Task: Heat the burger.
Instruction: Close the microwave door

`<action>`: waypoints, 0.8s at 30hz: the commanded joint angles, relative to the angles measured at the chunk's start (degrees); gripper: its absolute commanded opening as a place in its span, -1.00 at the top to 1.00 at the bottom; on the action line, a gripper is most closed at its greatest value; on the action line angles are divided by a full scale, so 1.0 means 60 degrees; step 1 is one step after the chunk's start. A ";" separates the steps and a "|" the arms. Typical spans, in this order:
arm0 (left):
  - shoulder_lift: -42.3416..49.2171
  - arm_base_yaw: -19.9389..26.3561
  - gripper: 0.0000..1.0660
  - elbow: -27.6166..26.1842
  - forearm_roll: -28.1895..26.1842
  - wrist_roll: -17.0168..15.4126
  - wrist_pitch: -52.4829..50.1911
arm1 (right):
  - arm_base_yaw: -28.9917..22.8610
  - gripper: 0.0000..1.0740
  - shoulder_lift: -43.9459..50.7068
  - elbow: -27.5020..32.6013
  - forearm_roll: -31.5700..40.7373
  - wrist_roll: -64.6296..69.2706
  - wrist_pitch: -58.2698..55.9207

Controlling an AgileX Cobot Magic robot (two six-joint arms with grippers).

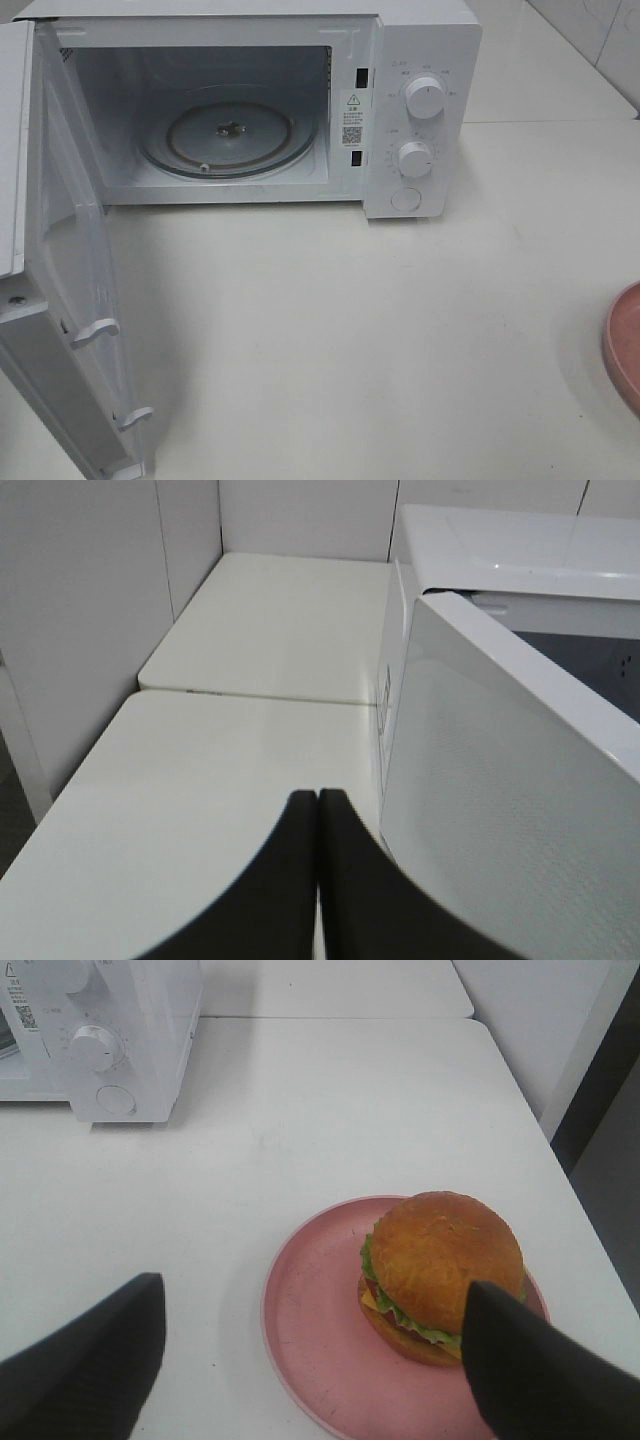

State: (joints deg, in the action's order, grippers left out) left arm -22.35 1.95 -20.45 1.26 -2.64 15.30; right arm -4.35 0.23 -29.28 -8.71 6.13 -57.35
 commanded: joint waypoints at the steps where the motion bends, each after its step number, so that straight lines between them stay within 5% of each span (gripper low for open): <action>1: -0.0544 0.0038 1.00 0.0678 0.0038 0.0277 -0.2225 | 0.0048 -0.42 0.0229 0.0010 0.0029 0.0048 0.0057; 9: -0.2187 0.0038 1.00 0.1595 0.0029 0.0296 -0.5472 | 0.0048 -0.42 0.0229 0.0010 0.0029 0.0048 0.0057; 16: -0.3705 0.0038 1.00 0.1604 0.0067 0.0258 -0.6436 | 0.0048 -0.42 0.0229 0.0010 0.0029 0.0048 0.0057; 24: -0.5825 0.0038 1.00 0.1623 0.1136 -0.0172 -0.8623 | 0.0048 -0.42 0.0229 0.0010 0.0029 0.0048 0.0057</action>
State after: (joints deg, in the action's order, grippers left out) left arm -57.12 1.95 -10.83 7.45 -2.92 -34.49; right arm -4.35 0.23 -29.28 -8.71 6.13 -57.35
